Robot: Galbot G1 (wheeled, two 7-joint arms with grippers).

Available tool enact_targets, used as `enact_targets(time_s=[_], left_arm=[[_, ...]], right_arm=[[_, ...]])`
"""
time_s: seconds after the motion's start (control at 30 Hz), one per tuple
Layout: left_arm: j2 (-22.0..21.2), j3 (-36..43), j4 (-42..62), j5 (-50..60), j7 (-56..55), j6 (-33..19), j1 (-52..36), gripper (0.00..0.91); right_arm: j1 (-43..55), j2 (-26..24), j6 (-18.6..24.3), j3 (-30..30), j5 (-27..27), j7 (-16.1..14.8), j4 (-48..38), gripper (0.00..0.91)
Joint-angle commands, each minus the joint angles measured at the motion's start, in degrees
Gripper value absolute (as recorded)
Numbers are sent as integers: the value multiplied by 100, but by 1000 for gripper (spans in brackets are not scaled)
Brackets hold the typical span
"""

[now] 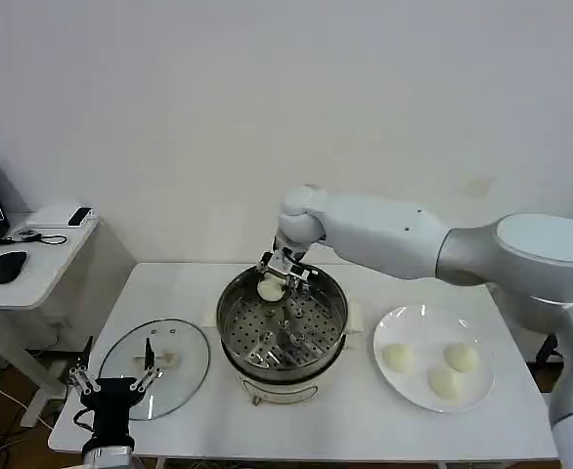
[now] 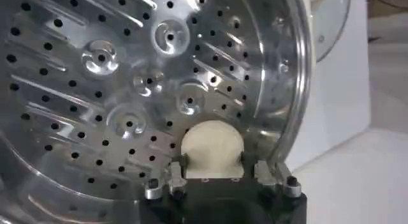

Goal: Take steamed baozi put them in steamer then cover it.

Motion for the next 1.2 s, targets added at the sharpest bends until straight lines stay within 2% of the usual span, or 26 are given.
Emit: enact_targets(time_s=[0.03,0.23,0.4,0.53,0.7,0.83,0.97,1.0,1.1,1.2], left_arm=[[-6,10,11,-2,-3,2,-5,907],[-1,26,0,-6,1,2,-16,907],[70,49,-18,-36,42,2,-7,907],[233,-27,-37,-377,136,40,-49,907],[458,-209,-118,-1154,398,239,-175,907],[646,-382,-223,-2138,722,310,-335,907],[930,-539,-20,-3164,863,371,-559,907],[986,-552,78,-3223,874,347,-591,907],[1152,-538,473,-3299,777,217,-646,907],[1333,-410,790,-3289,665,-11,-575,907]], right_arm=[[-55,88,261,-26,-127,40,-135,907],[271,-119,245,13,113,41,168,907],[576,-522,-47,67,417,-34,743,907],[996,-1231,-863,22,1302,-56,1577,907],[1403,-2418,-1664,-172,1773,23,2289,907],[1651,-3228,-2118,-446,1707,54,2762,907],[1644,-4285,-2510,-781,1429,60,3181,907],[1616,-4369,-2576,-811,1372,61,3239,907],[1427,-5042,-2778,-936,1095,67,3452,907],[1068,-5357,-2885,-893,948,78,3534,907]])
